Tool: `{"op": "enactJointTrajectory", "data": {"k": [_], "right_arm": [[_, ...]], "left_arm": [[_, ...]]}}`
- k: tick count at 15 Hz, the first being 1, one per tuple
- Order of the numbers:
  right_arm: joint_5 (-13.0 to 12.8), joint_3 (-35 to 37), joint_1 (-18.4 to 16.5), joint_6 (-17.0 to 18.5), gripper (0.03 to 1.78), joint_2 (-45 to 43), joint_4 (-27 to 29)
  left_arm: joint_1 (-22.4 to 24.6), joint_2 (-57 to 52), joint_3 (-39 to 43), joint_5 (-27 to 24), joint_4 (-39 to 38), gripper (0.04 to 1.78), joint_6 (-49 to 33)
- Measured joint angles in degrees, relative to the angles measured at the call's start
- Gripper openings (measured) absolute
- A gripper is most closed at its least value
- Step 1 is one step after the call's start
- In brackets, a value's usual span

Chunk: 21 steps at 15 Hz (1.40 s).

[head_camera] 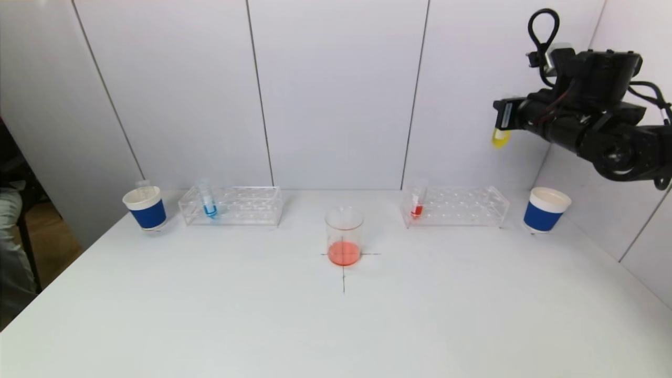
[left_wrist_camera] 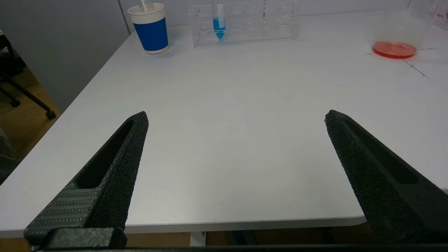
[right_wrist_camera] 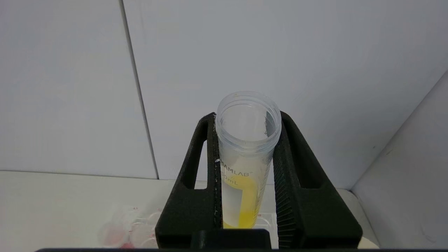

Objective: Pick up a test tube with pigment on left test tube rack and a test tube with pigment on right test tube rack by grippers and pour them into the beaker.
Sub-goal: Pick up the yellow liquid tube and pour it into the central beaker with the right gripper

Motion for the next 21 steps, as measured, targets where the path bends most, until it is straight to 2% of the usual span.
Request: {"op": "enactJointTrajectory", "data": {"k": [3, 5, 6, 9, 11, 13, 15, 17, 19, 20, 21], "right_arm": [[0.6, -11.4, 1.4, 0.2, 0.48, 0.4, 11.1], [3.1, -17.4, 2.6, 0.1, 0.48, 1.6, 15.6], [5.4, -19.9, 3.3, 0.1, 0.48, 2.2, 17.3], [14.5, -24.8, 5.8, -0.3, 0.48, 3.4, 22.9], [20.3, -25.9, 7.3, -1.7, 0.48, 4.0, 22.2], [24.9, -26.5, 8.6, -6.3, 0.48, 4.6, 22.0], [28.0, -27.1, 9.2, -13.7, 0.48, 5.8, 20.2], [29.7, -27.4, 10.1, -20.0, 0.48, 8.4, 14.0], [34.0, -27.6, 11.6, -23.1, 0.48, 11.1, 8.0], [36.1, -27.7, 12.2, -25.6, 0.48, 12.1, 7.8], [36.9, -27.7, 12.5, -28.6, 0.48, 13.0, 8.4]], "left_arm": [[0.0, 0.0, 0.0, 0.0, 0.0, 1.76, 0.0], [0.0, 0.0, 0.0, 0.0, 0.0, 1.76, 0.0], [0.0, 0.0, 0.0, 0.0, 0.0, 1.76, 0.0], [0.0, 0.0, 0.0, 0.0, 0.0, 1.76, 0.0], [0.0, 0.0, 0.0, 0.0, 0.0, 1.76, 0.0], [0.0, 0.0, 0.0, 0.0, 0.0, 1.76, 0.0], [0.0, 0.0, 0.0, 0.0, 0.0, 1.76, 0.0], [0.0, 0.0, 0.0, 0.0, 0.0, 1.76, 0.0], [0.0, 0.0, 0.0, 0.0, 0.0, 1.76, 0.0], [0.0, 0.0, 0.0, 0.0, 0.0, 1.76, 0.0], [0.0, 0.0, 0.0, 0.0, 0.0, 1.76, 0.0]]}}
